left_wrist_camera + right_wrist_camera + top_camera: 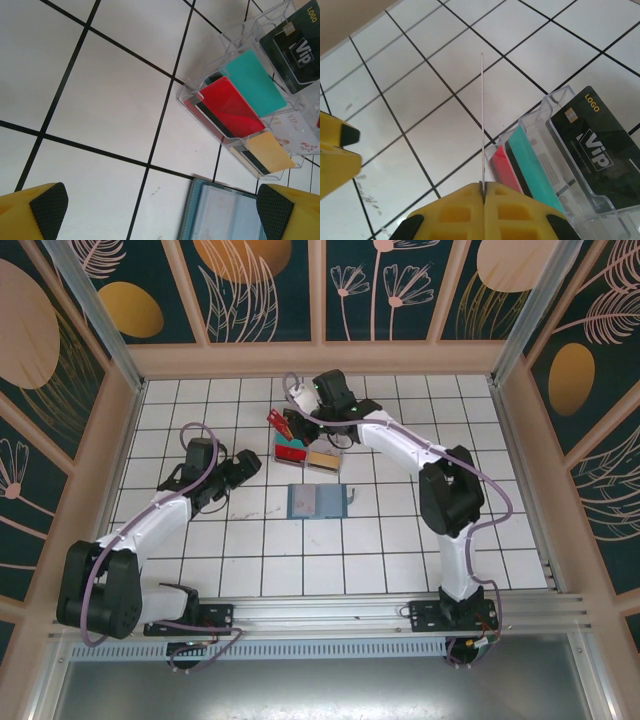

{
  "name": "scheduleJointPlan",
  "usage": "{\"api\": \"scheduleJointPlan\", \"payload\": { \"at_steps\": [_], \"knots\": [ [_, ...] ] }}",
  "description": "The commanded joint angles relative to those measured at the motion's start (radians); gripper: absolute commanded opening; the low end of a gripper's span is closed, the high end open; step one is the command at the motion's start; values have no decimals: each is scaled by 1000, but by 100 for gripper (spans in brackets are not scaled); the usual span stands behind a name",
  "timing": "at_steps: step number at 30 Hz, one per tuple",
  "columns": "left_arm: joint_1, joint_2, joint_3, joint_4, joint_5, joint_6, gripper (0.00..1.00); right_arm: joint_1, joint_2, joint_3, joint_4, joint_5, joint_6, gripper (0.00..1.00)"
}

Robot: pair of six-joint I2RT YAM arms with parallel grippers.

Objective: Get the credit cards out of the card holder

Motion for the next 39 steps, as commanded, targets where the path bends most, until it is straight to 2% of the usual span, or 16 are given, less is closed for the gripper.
{"api": "scheduleJointPlan", "payload": {
  "at_steps": [1,8,13,39],
  "knots": [
    [4,-23,-26,-17,-12,15,99,-3,45,65,-117,12,-147,0],
    [4,-8,-34,-15,7,26,99,-22,124,174,-271,-4,-277,0],
    [4,1,-28,-11,25,27,99,-16,179,248,-318,-27,-290,0],
    [5,23,-42,40,109,13,99,-6,226,222,-272,33,-339,0]
  ]
}}
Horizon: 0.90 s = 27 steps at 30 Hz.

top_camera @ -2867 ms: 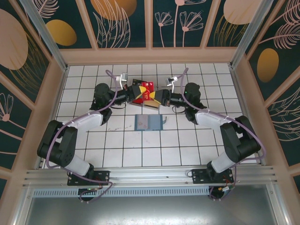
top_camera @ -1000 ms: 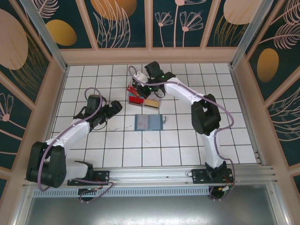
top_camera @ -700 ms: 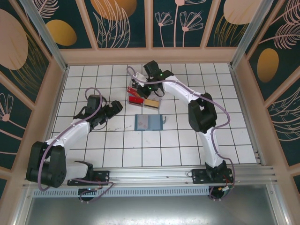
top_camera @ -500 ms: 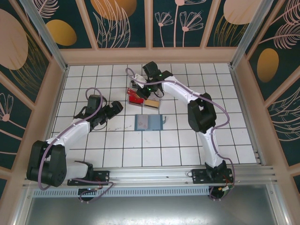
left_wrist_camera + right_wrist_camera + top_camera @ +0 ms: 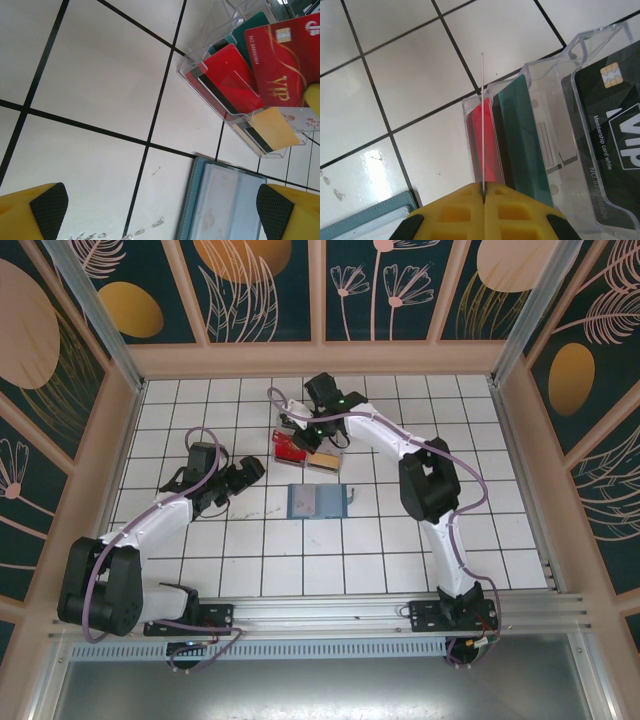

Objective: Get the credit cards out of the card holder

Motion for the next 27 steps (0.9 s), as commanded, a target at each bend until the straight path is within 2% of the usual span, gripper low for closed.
{"api": "scheduleJointPlan", "payload": {
  "at_steps": [1,13,19,22,27],
  "knots": [
    [5,4,-17,32,27,2,99,6,34,10,-3,17,-20,0],
    [4,11,-28,48,37,2,99,12,40,-21,-14,52,-65,0],
    [4,10,-29,49,39,4,99,15,48,-20,-26,80,-86,4],
    [5,12,-31,54,39,3,99,15,46,-21,-34,78,-91,7],
    [4,13,-37,75,64,3,99,15,43,-27,-18,63,-90,18]
  ]
}}
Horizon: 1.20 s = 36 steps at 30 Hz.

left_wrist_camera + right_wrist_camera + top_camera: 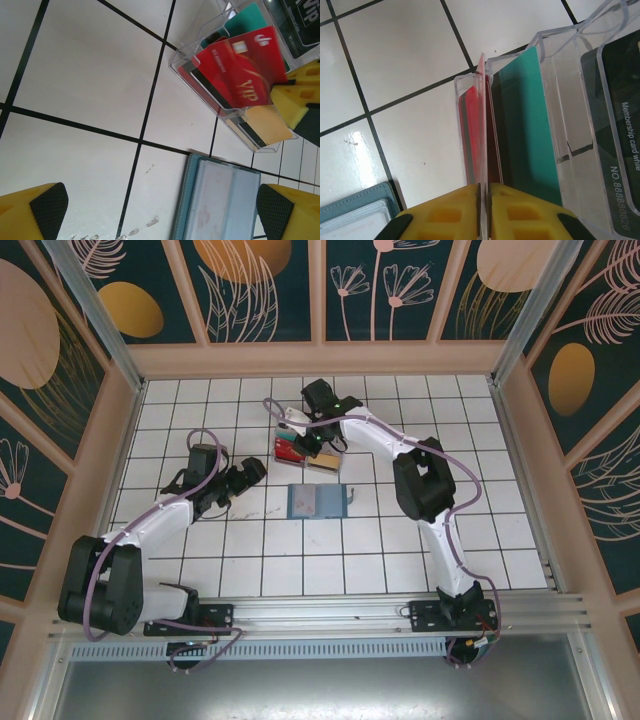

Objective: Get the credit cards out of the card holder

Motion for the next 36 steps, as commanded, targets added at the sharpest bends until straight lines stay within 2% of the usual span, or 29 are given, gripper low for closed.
{"api": "scheduleJointPlan", "payload": {
  "at_steps": [1,10,15,18,24,30,32,36],
  "knots": [
    [4,7,-12,27,27,2,99,4,16,-19,-9,6,-18,18],
    [5,3,-16,26,22,6,99,7,-5,7,-24,-10,20,18],
    [4,2,-22,30,20,8,99,7,-161,-103,63,-104,83,21],
    [4,4,-10,28,23,22,99,10,-261,-201,133,-99,146,25],
    [3,31,37,-7,22,62,99,38,-465,-482,292,-19,428,45],
    [3,50,47,-5,12,60,99,82,-613,-724,391,99,804,56],
    [4,53,44,6,5,54,99,115,-619,-762,380,161,899,60],
    [3,67,41,25,0,38,99,171,-563,-781,316,250,1023,62]
  ]
}}
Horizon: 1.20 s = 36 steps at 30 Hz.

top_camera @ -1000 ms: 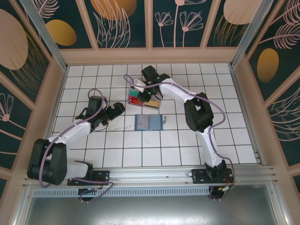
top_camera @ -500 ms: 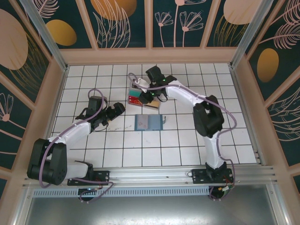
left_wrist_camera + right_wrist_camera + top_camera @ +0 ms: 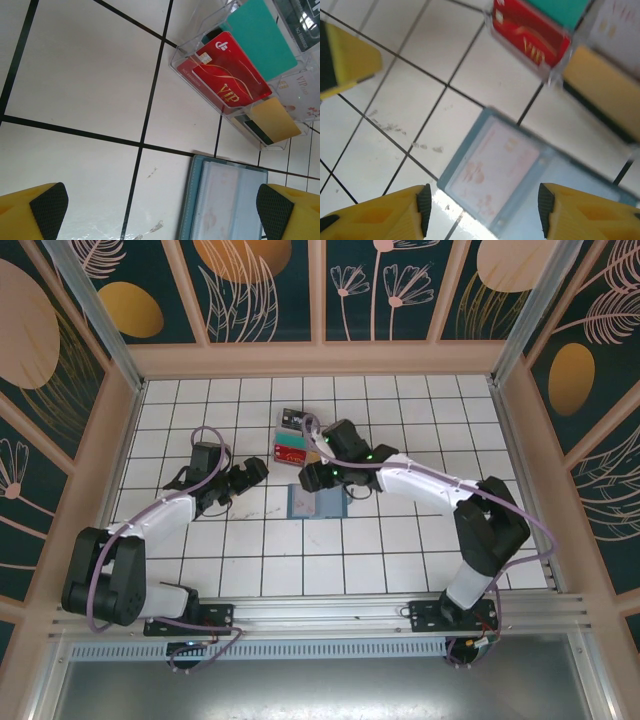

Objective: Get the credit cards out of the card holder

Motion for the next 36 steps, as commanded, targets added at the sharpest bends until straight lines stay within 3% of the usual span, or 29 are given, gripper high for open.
{"api": "scheduleJointPlan", "payload": {
  "at_steps": [1,8,17,26,33,36],
  "knots": [
    [3,21,16,24,-3,-4,99,47,50,-12,-31,123,205,62],
    [3,32,20,26,2,-4,99,78,163,26,-110,238,255,66],
    [3,49,16,43,39,-16,99,79,244,31,-147,278,249,66],
    [-21,71,11,96,121,-59,96,72,265,-30,-129,283,257,52],
    [-116,154,50,106,132,-79,86,57,256,-67,-110,269,255,46],
    [-149,184,60,141,162,-110,74,52,251,-87,-93,256,255,44]
  ]
}}
